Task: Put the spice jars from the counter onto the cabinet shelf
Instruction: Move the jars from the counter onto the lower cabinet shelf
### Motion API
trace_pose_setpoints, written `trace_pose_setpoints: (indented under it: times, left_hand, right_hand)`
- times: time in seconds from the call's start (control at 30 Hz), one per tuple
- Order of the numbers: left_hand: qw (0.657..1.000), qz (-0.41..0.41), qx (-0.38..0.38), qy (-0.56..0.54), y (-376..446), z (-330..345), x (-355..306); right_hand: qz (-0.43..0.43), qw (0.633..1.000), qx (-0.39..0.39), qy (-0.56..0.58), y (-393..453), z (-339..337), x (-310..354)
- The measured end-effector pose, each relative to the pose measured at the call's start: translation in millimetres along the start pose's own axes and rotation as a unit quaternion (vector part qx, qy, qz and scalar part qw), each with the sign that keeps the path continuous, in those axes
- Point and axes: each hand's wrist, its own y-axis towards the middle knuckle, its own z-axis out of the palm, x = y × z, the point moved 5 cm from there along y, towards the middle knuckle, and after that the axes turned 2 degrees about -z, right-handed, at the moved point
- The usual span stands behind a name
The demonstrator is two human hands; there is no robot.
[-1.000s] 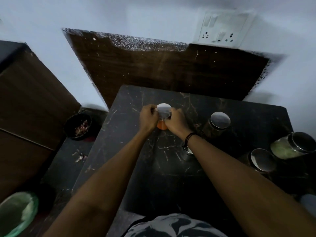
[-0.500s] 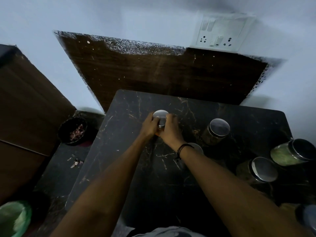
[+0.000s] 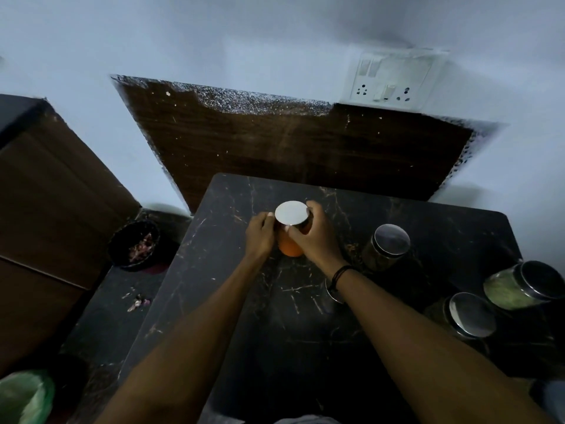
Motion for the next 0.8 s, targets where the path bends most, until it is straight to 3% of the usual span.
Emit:
trace_pose_setpoints:
  times: [0.23,0.5,0.67,0.8]
  left_hand:
    - [0.992,0.036,0.020,-0.116,-12.8,-5.5,-30.6]
    - [0.976,-0.005,0.122,-0.179,-34.2,2.9,-54.7]
    - [0.968,-0.028,0.107,-0.224,-47.6,5.6,-55.7]
    - [0.969,-0.024,0.074,-0.233,-57.6,3.1,-53.8]
  right_hand:
    - [-0.015,0.989,-0.037,0.141,-1.7,-21.1,26.9]
    - [-0.008,0.964,-0.051,0.262,-14.6,-45.8,48.3]
    - [0.061,0.958,-0.033,0.278,-23.6,-42.3,48.6]
    - [0.065,0.965,0.000,0.253,-31.8,-41.3,46.4]
